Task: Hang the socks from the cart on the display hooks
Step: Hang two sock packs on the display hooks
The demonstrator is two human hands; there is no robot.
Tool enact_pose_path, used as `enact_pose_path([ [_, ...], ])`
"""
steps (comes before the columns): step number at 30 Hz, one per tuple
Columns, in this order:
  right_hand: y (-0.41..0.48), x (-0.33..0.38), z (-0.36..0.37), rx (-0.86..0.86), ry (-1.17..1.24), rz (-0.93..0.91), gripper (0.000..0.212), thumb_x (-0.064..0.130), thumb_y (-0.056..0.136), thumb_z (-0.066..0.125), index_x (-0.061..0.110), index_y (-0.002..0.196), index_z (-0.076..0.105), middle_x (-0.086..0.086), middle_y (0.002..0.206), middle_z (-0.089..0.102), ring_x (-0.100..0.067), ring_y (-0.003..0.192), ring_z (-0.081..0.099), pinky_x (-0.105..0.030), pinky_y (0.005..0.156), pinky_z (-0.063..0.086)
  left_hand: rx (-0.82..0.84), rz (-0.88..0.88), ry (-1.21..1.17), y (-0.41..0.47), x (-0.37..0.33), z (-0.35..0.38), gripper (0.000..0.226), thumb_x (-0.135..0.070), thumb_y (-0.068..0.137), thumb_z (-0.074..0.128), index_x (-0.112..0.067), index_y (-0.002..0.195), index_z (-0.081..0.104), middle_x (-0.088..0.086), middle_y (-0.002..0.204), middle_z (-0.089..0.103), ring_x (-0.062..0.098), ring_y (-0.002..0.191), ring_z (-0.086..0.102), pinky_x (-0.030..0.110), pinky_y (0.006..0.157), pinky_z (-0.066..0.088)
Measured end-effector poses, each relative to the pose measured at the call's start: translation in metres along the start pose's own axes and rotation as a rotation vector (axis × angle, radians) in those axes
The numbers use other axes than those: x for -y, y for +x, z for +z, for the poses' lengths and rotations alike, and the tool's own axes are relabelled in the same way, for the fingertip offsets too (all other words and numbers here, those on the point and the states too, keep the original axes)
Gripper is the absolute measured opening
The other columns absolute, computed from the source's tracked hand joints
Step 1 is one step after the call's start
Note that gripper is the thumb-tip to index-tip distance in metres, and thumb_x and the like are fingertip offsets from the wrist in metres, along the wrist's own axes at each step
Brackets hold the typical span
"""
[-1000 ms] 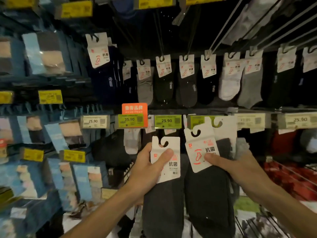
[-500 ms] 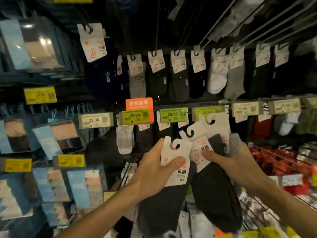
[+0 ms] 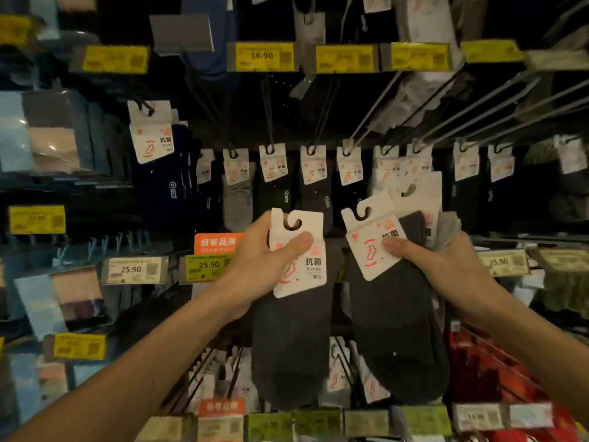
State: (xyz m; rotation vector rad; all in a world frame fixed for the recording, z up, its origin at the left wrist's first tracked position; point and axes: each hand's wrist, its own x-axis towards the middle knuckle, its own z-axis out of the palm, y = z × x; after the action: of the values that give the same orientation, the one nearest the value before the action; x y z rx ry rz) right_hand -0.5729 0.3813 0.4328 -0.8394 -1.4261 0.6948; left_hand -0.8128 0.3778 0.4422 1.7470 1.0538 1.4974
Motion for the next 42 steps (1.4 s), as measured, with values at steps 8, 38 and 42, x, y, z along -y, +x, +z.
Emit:
enact_pose_path([
  [8, 0.039, 0.014, -0.037, 0.003, 0.083, -0.038, 0.019, 0.019, 0.081, 0.077, 0.024, 0.098, 0.071, 0.007, 0.093, 0.078, -0.007, 0.087, 0.074, -0.024, 0.07, 0.058, -0.061, 0.0, -0.078, 0.038, -0.025, 0.026, 0.013, -0.022, 0.097, 0.063, -0.023, 0.11, 0.062, -0.001, 0.095, 0.077, 0.012, 0.086, 0.074, 0.021, 0.064, 0.057],
  [38, 0.09, 0.032, -0.065, 0.018, 0.211, -0.195, 0.018, 0.021, 0.08, 0.08, 0.025, 0.096, 0.073, 0.011, 0.09, 0.078, -0.005, 0.084, 0.074, -0.023, 0.069, 0.059, -0.403, 0.424, 0.335, 0.156, -0.118, 0.053, 0.061, -0.011, 0.102, 0.048, -0.046, 0.149, 0.031, -0.01, 0.135, 0.042, 0.019, 0.089, 0.069, 0.019, 0.054, 0.053],
  [42, 0.095, 0.032, -0.061, 0.053, 0.229, -0.217, 0.015, 0.02, 0.08, 0.079, 0.026, 0.092, 0.071, 0.018, 0.08, 0.076, 0.001, 0.077, 0.073, -0.012, 0.057, 0.053, -0.435, 0.458, 0.403, 0.172, -0.124, 0.052, 0.056, -0.012, 0.102, 0.048, -0.037, 0.15, 0.033, -0.004, 0.145, 0.043, 0.005, 0.085, 0.063, 0.009, 0.054, 0.047],
])
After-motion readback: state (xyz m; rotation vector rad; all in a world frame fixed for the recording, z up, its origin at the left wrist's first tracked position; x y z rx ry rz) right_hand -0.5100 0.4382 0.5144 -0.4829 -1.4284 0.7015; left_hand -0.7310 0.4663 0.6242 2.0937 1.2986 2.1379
